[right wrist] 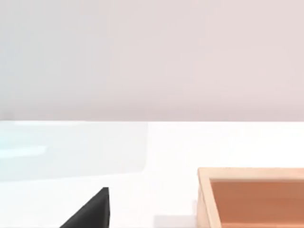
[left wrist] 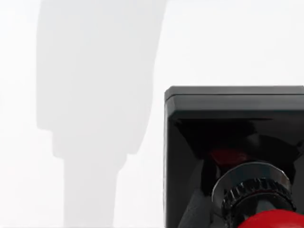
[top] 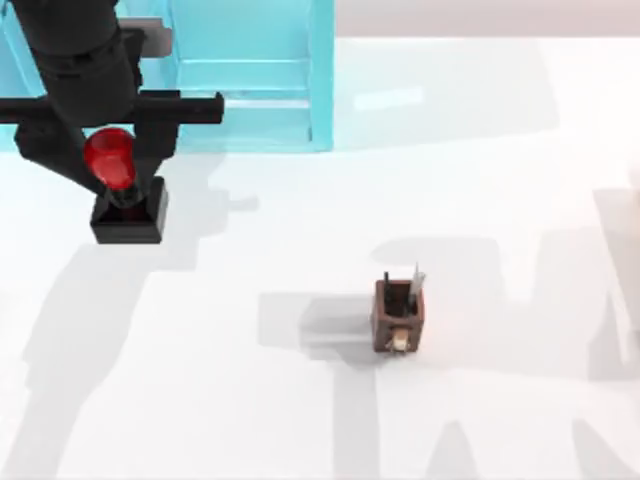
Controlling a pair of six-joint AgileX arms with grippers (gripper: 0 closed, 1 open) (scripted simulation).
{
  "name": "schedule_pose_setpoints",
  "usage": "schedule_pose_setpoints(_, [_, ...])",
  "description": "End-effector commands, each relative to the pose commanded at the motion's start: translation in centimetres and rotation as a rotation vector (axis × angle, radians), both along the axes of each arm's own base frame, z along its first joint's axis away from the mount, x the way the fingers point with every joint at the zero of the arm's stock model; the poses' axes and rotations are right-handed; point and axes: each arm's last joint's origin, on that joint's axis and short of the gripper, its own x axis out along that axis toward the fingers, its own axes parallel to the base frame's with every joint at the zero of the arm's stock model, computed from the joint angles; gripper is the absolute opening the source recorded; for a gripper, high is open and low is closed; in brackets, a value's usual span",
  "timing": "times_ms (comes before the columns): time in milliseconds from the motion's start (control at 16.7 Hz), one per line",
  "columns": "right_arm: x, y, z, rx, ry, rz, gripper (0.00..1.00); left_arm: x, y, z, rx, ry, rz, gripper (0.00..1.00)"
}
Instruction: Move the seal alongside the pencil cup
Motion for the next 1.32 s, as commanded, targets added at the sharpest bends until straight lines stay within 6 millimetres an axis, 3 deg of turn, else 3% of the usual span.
schedule_pose_setpoints(180, [0.0,0.0,0.0,0.000,0.000,0.000,1.00,0.1,0.0,-0.2,0.000,0.003,0.002,0.00])
schedule_pose_setpoints(300, [0.0,0.0,0.0,0.000,0.000,0.000,1.00,0.0,-1.4,-0.8,0.003,0.011,0.002,0.00])
schedule_pose_setpoints(480, [0.0,0.0,0.0,0.000,0.000,0.000,1.00,-1.2,-5.9,-2.2,0.006,0.011,-0.002,0.00])
schedule_pose_setpoints(660, [0.0,0.0,0.0,0.000,0.000,0.000,1.00,-3.7,-11.4,-3.9,0.006,0.008,0.002,0.00])
schedule_pose_setpoints(840, [0.0,0.0,0.0,0.000,0.000,0.000,1.00,-5.9,-14.7,-5.2,0.001,0.002,0.003,0.00])
schedule_pose_setpoints(1320, [0.0,0.0,0.0,0.000,0.000,0.000,1.00,-6.3,-15.2,-5.8,-0.004,-0.002,0.003,0.00])
